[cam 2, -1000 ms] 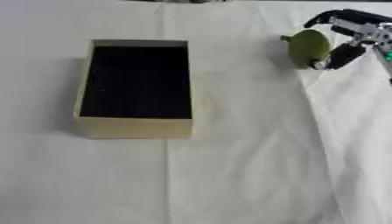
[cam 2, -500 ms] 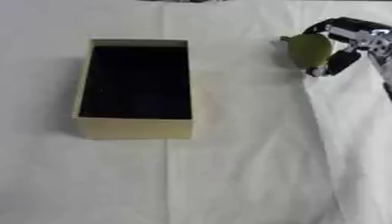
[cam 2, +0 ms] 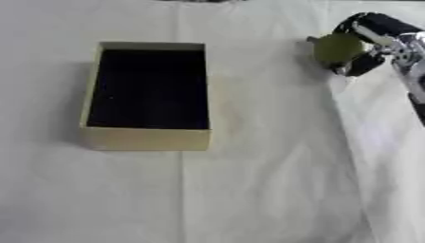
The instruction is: Pick up objects on the table and place them in the box.
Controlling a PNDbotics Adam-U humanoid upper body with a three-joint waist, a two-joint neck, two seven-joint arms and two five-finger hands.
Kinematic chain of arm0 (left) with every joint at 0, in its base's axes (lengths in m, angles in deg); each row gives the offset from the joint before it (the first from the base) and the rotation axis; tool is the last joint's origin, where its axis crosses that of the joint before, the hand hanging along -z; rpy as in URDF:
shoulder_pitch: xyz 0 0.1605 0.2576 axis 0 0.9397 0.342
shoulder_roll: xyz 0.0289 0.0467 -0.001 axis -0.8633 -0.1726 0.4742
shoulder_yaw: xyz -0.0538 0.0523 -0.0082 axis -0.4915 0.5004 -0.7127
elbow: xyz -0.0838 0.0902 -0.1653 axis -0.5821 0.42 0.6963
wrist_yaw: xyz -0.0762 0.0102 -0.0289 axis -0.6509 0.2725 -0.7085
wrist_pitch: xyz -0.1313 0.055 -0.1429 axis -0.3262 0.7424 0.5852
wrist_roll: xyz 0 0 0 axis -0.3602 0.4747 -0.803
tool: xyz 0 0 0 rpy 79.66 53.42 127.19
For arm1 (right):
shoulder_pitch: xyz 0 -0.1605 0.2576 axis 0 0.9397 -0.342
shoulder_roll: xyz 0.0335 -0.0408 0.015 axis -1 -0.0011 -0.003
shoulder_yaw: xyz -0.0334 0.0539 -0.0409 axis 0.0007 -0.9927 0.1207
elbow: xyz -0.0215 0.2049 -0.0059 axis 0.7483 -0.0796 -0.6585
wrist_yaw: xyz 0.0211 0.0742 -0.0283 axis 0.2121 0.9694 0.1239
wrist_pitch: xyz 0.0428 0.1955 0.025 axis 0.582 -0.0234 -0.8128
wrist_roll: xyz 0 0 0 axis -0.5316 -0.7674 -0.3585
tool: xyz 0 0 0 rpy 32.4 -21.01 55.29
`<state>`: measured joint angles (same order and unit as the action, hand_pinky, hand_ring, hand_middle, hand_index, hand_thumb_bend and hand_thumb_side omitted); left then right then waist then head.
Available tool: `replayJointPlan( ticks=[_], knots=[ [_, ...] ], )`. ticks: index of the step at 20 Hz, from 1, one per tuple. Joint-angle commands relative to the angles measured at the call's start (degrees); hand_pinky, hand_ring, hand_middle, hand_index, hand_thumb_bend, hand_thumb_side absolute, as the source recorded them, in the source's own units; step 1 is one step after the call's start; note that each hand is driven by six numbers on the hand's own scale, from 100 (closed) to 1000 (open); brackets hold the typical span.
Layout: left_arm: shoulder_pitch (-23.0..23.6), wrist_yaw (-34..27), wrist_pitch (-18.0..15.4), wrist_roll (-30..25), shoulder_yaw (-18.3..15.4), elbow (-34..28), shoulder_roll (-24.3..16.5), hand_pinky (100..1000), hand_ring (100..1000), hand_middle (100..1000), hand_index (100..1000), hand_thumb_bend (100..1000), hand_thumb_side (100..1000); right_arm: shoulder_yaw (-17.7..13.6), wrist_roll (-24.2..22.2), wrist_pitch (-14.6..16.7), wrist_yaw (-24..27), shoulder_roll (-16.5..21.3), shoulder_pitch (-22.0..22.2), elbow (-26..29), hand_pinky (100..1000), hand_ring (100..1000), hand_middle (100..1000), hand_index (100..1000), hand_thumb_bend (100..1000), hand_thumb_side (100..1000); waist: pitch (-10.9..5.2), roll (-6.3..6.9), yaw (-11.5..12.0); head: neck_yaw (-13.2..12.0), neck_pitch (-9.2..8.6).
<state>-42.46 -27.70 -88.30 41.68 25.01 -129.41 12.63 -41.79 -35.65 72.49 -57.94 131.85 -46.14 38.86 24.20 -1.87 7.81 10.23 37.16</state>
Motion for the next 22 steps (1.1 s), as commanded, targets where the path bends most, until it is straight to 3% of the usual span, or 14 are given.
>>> replayJointPlan(
  ticks=[1,5,11,16,20,21,22],
  knots=[
    [-0.5,-0.1,0.0,-0.1,-0.4,-1.0,-0.8,624,624,614,745,431,448,0.2,8.6,-0.2,-2.3,1.1,-0.3,1.2,722,730,576,671,363,100,-1.02,0.12,0.0,0.3,-0.63],
    [-0.5,-0.1,0.2,-0.2,-0.4,-1.0,-0.7,624,623,614,745,428,448,1.3,16.1,0.8,-3.0,1.9,1.6,6.8,680,674,541,629,346,100,-1.03,-0.02,0.0,0.2,-0.50],
    [-0.6,0.0,0.3,-0.2,-0.4,-1.2,-0.8,625,623,614,744,427,446,1.7,20.9,0.8,-2.2,4.0,4.2,15.6,657,646,508,592,331,100,-1.36,-0.22,-0.1,0.2,-0.52],
    [-0.6,0.0,0.4,-0.1,-0.4,-1.2,-1.0,625,624,614,744,426,445,1.2,21.4,0.1,0.7,6.3,6.5,24.7,653,636,510,593,320,100,-1.73,-0.44,-0.2,0.1,-0.50],
    [-0.6,0.0,0.5,-0.1,-0.4,-1.2,-1.0,625,624,614,744,426,446,1.1,19.3,0.1,2.9,8.0,7.9,34.5,652,631,527,608,315,100,-1.90,-0.58,-0.3,0.2,-0.34],
    [-0.6,0.0,0.5,-0.1,-0.4,-1.2,-1.0,625,624,614,744,425,445,1.3,18.5,0.3,3.4,8.2,7.9,37.2,650,629,527,607,259,100,-1.94,-0.60,-0.3,0.2,-0.29],
    [-0.7,-0.1,0.5,-0.1,-0.3,-1.2,-1.1,626,624,615,744,426,445,1.6,17.6,0.5,4.0,8.4,7.8,39.7,648,627,525,606,314,100,-1.99,-0.62,-0.3,0.3,-0.25]
  ],
)
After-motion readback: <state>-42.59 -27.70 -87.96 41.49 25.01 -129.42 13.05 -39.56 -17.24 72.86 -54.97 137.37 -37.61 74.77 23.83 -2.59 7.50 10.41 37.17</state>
